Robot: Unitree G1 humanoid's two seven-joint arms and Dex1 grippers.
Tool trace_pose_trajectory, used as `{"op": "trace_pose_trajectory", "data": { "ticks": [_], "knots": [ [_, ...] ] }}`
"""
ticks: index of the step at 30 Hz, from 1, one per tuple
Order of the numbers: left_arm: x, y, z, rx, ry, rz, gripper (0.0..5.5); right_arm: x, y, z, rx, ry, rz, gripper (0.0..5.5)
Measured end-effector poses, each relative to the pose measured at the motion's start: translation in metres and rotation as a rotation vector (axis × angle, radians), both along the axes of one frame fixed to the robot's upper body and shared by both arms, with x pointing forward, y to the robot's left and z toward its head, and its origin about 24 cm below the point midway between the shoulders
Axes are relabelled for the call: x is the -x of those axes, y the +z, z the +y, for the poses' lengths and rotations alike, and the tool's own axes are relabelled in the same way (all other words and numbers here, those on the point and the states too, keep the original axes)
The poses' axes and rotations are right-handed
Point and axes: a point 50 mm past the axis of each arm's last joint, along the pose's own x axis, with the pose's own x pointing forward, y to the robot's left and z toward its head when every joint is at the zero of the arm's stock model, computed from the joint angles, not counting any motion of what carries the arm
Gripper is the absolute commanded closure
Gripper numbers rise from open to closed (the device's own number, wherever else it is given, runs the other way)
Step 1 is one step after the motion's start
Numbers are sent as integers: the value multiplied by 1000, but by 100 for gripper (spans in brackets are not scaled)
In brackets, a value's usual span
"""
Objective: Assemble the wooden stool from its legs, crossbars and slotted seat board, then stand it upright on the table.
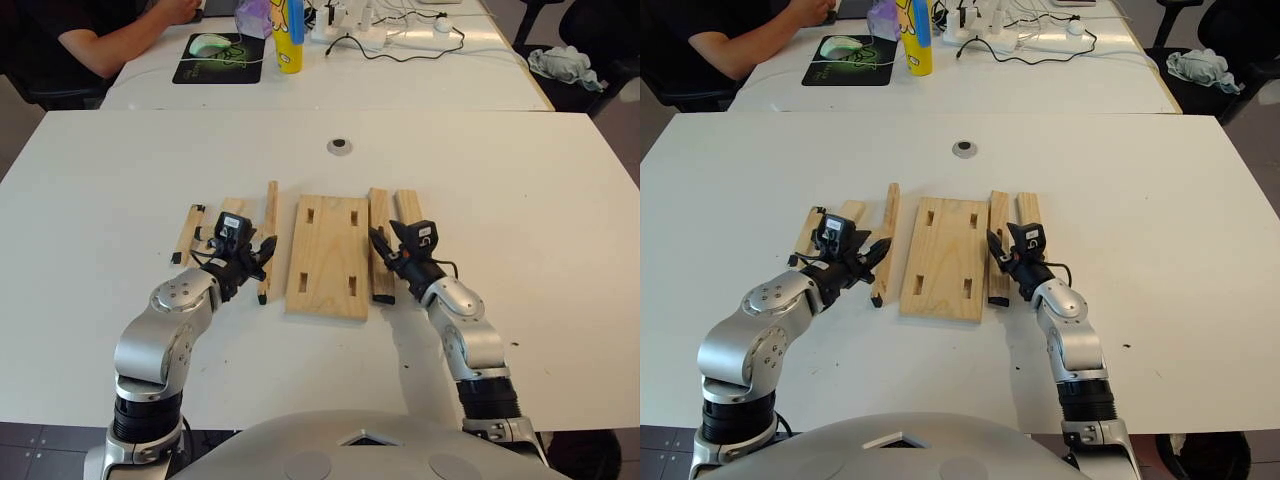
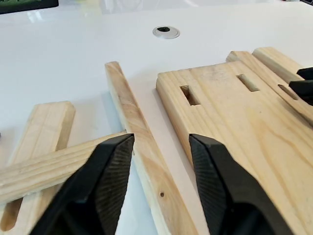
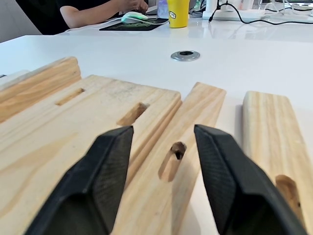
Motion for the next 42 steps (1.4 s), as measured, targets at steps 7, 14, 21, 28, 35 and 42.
{"op": "trace_pose_trajectory", "data": {
  "ticks": [7,14,21,28,35,42],
  "knots": [
    [4,-2,-4,-50,-10,27,249,3,0,3,-15,-8,4,319],
    [6,-18,-7,-132,-30,107,249,2,1,4,-16,-4,5,319],
    [6,-26,-8,-158,-39,133,270,0,4,6,-17,7,-8,319],
    [4,-26,-12,-161,-39,133,373,0,4,7,-17,8,-7,319],
    [-7,-20,-6,-164,34,51,452,-1,5,7,-19,5,-11,319],
    [-37,29,-2,-211,93,-421,452,-7,12,7,-45,-10,-21,319]
  ]
}}
